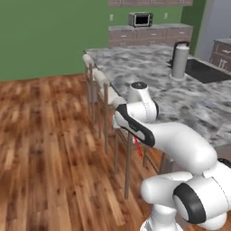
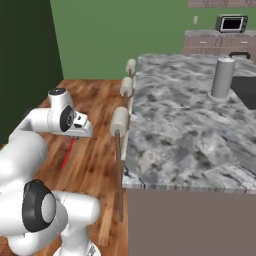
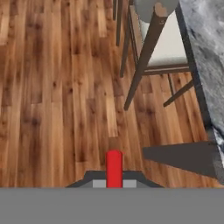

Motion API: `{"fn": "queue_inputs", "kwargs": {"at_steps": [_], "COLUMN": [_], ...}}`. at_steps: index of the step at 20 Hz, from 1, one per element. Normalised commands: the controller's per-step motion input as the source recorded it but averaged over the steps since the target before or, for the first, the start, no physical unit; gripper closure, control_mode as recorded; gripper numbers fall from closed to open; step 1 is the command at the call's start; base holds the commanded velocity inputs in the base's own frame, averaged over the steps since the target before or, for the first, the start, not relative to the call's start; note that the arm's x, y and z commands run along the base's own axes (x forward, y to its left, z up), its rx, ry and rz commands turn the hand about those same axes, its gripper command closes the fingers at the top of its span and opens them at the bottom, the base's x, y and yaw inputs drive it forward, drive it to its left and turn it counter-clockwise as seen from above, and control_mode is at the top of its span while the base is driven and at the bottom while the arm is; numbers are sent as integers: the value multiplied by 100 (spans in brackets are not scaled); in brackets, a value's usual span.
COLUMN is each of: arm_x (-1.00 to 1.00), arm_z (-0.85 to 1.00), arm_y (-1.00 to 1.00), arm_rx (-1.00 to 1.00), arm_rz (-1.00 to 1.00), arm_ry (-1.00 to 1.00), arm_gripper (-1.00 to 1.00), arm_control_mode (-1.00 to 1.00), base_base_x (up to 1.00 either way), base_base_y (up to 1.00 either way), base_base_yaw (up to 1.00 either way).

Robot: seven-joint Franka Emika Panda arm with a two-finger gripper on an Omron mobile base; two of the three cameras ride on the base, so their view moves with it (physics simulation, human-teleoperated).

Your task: Take a straw from the drawer in front and place it inside the glass cup on the dining counter.

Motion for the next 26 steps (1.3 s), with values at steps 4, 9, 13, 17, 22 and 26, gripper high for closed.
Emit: {"fn": "queue_inputs", "kwargs": {"at_steps": [4,9,13,17,22,26], "arm_x": [0,0,0,0,0,0], "arm_z": [0,0,0,0,0,0], "arm_y": [0,0,0,0,0,0], "arm_rx": [0,0,0,0,0,0], "arm_rz": [0,0,0,0,0,0], "arm_ry": [0,0,0,0,0,0], "arm_gripper": [100,100,100,100,100,100], "arm_control_mode": [100,100,100,100,100,100], "base_base_x": [30,50,62,61,59,58], "base_base_y": [65,57,59,61,64,66], "base_base_yaw": [-7,-9,-11,-11,-14,-17]}}
